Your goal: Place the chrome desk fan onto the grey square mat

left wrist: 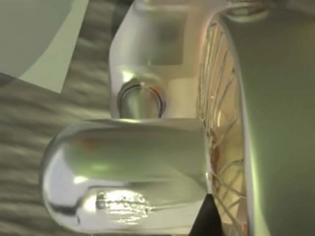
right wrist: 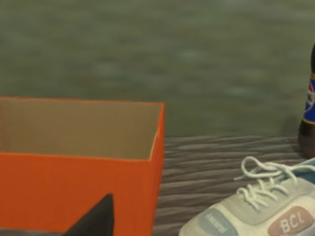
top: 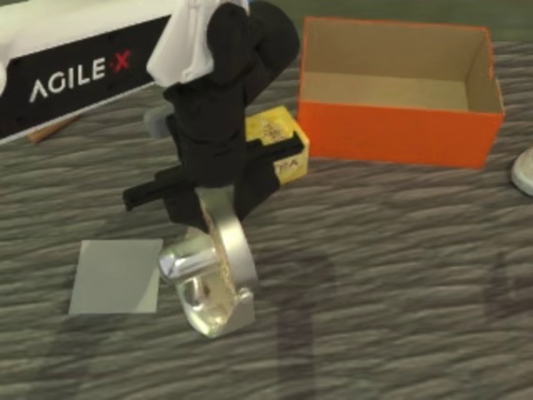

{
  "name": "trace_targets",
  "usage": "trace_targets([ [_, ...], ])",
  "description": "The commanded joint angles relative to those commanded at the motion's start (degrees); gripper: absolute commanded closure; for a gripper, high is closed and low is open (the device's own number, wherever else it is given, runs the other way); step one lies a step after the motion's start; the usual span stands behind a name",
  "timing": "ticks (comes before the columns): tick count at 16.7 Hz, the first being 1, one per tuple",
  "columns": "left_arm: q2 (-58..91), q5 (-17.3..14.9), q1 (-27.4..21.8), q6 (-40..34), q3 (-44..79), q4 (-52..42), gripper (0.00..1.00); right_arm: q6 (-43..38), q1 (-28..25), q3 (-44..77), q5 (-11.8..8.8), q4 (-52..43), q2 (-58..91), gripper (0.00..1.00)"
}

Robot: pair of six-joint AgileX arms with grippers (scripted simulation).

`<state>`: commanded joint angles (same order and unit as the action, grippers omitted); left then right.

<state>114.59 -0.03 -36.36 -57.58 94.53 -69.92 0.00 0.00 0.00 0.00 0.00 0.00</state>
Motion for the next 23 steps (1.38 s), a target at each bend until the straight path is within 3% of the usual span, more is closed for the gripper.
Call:
trace_targets([
  [7, -0.1, 0.0, 0.0, 0.0, 0.3, -0.2, 1.0, 0.0, 0.0, 0.0, 0.0, 0.0, 0.0, 0.0],
  [14, -0.1, 0.0, 1.0, -0.1, 10.8, -10.9, 1.0, 0.0, 0.0, 0.0, 0.0, 0.0, 0.0, 0.0],
  [19, -0.1, 0.0, 0.8, 0.0, 11.1, -11.2, 1.0, 0.0, 0.0, 0.0, 0.0, 0.0, 0.0, 0.0],
  [23, -0.4, 0.0, 1.5, 5.9, 10.1, -11.6, 1.0, 0.0, 0.0, 0.0, 0.0, 0.0, 0.0, 0.0],
])
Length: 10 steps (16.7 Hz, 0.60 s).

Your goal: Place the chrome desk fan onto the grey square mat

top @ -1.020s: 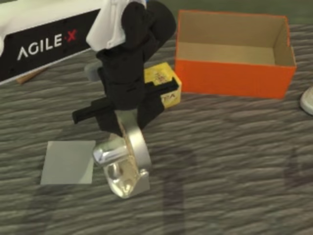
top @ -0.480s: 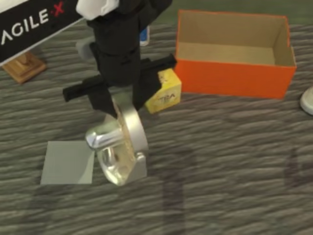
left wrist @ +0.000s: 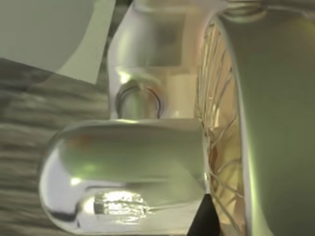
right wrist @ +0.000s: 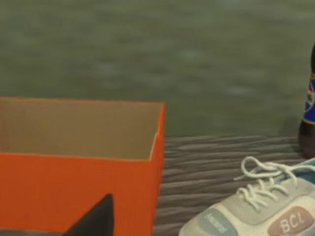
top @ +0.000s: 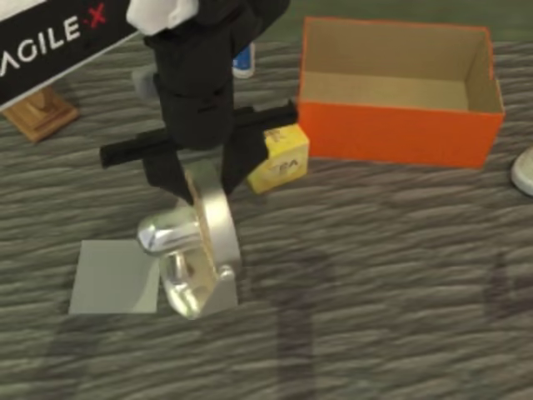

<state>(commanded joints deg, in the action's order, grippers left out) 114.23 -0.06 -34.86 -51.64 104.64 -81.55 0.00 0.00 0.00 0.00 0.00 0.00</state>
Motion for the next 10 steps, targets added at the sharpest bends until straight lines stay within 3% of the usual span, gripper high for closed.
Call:
trace_targets([
  [4, -1.0, -0.1, 2.0, 15.6, -1.9, -0.7, 1.0, 0.0, 0.0, 0.0, 0.0, 0.0, 0.0, 0.0],
  [10, -4.2, -0.2, 6.6, 52.0, -5.9, -1.1, 1.0, 0.0, 0.0, 0.0, 0.0, 0.0, 0.0, 0.0],
])
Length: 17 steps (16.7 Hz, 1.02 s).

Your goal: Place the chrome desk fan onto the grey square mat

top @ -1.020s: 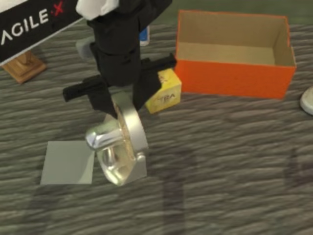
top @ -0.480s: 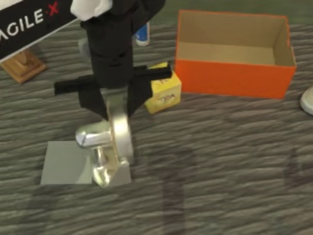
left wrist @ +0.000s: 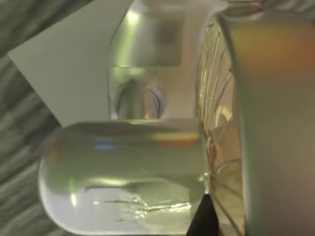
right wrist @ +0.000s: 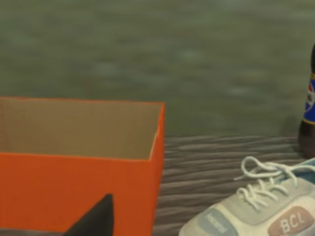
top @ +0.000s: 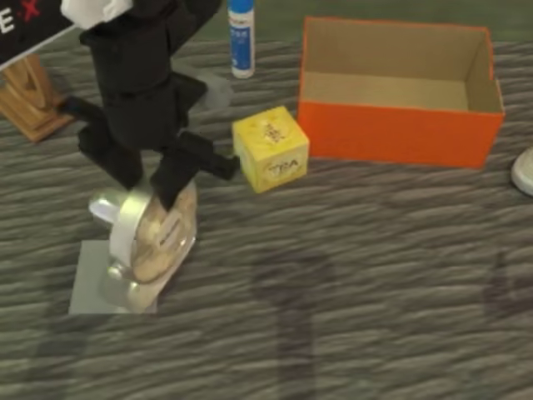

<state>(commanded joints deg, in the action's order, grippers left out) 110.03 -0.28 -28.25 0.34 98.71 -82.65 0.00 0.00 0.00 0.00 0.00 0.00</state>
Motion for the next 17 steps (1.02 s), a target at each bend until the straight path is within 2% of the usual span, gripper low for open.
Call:
trace_targets([
  [6, -5.2, -0.1, 5.2, 39.0, -5.9, 0.8, 1.0, 0.0, 0.0, 0.0, 0.0, 0.0, 0.0, 0.0],
  [10, -8.9, -0.3, 8.2, 59.2, -9.6, 1.8, 1.0, 0.0, 0.0, 0.0, 0.0, 0.0, 0.0, 0.0],
  [14, -11.5, -0.5, 10.0, 70.6, -11.7, 2.8, 1.0, 0.0, 0.0, 0.0, 0.0, 0.0, 0.0, 0.0],
  [17, -12.1, -0.6, 10.4, 72.7, -12.0, 3.0, 1.0, 0.0, 0.0, 0.0, 0.0, 0.0, 0.0, 0.0],
])
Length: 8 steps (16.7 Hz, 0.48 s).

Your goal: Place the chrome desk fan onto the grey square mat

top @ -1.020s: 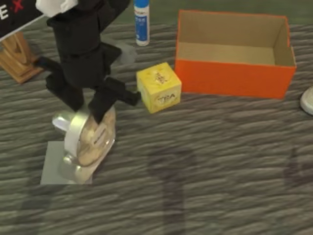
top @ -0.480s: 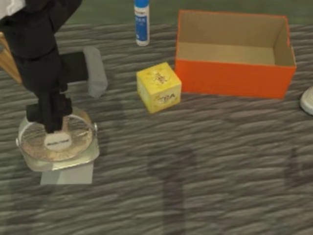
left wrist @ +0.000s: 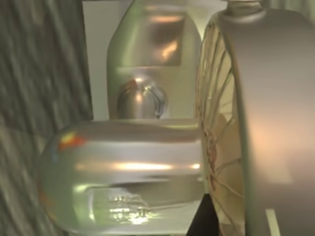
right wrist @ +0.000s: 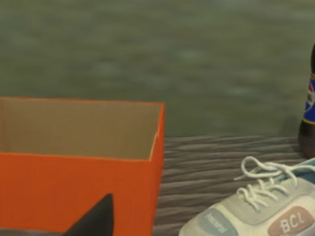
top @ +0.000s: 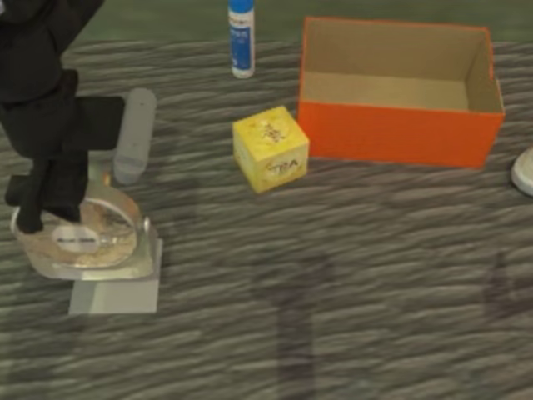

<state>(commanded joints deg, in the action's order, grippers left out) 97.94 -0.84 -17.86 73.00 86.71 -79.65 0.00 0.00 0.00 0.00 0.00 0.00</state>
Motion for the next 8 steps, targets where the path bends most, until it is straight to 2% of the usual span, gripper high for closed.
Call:
trace_targets([
  [5, 0.2, 0.0, -0.3, 0.0, 0.0, 0.2, 1.0, 0.0, 0.0, 0.0, 0.0, 0.0, 0.0, 0.0],
  [8, 0.4, 0.0, 0.2, -0.1, -3.2, 3.7, 1.0, 0.0, 0.0, 0.0, 0.0, 0.0, 0.0, 0.0],
])
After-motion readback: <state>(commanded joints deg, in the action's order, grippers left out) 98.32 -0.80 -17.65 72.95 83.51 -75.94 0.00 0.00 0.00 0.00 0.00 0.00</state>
